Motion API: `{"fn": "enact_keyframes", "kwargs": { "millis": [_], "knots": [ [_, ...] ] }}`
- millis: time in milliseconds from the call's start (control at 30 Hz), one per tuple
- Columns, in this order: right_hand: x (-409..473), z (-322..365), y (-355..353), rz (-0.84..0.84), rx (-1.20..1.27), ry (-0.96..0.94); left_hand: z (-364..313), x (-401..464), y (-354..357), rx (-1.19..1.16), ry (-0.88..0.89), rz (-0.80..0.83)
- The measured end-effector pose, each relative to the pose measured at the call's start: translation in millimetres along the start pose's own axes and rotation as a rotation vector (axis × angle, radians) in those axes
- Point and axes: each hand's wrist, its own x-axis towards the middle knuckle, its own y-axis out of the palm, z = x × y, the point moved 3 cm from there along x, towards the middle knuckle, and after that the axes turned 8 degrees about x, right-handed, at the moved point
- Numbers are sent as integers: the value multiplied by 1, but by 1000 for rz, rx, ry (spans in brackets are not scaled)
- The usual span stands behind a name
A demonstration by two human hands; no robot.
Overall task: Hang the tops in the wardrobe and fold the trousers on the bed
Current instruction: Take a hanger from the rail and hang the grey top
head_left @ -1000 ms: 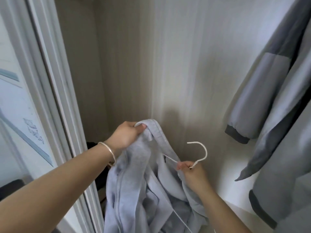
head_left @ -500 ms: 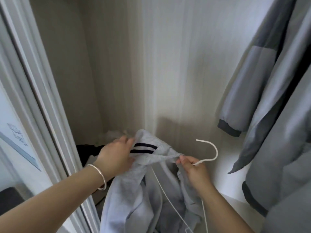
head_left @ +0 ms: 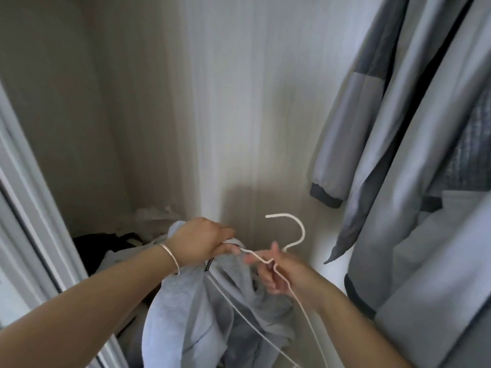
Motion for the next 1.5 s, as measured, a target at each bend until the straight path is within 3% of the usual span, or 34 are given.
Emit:
{"fn": "enact_keyframes", "kwargs": {
  "millis": [100, 167, 267, 500, 600, 700, 767, 933, 1033, 1100, 1167, 1233, 1300, 1367, 1433, 1500],
  "knots": [
    [-3, -7, -43, 40, 202, 149, 22, -7, -5, -299, -272, -32],
    [-7, -28, -71, -5, 158, 244, 38, -13, -10, -416, -428, -95],
    [-4, -53, -66, -15, -259, 346, 52, -20, -13, -567, -558, -148],
    [42, -80, -41, -20, -1008, 33, 83, -51, -21, -801, -759, -169],
    [51, -80, -35, -35, -1162, 39, 89, -59, -25, -800, -777, -152],
    [57, -90, -39, -76, -1091, 153, 93, -65, -28, -835, -819, -170],
    [58, -88, -27, -109, -861, 175, 95, -64, -32, -913, -850, -249],
    [68, -92, 6, -63, -907, 103, 87, -47, -42, -980, -817, -303],
    [68, -101, 1, -159, -1000, 81, 87, -48, -41, -1019, -814, -342],
    [61, -98, -23, -281, -760, 167, 93, -55, -42, -1021, -830, -369],
    [52, -71, -45, -370, -527, 210, 100, -65, -44, -980, -768, -348],
    [45, -22, -63, -484, -489, 240, 105, -77, -43, -757, -668, -237],
    [43, 28, -79, -572, -604, 226, 103, -82, -37, -353, -524, -132],
    [45, 64, -89, -625, -686, 194, 96, -79, -33, 13, -324, -144],
    [46, 90, -91, -670, -717, 165, 88, -73, -30, 184, -203, -117],
    [47, 111, -91, -700, -766, 155, 80, -67, -23, 274, -190, -99]
  ]
}}
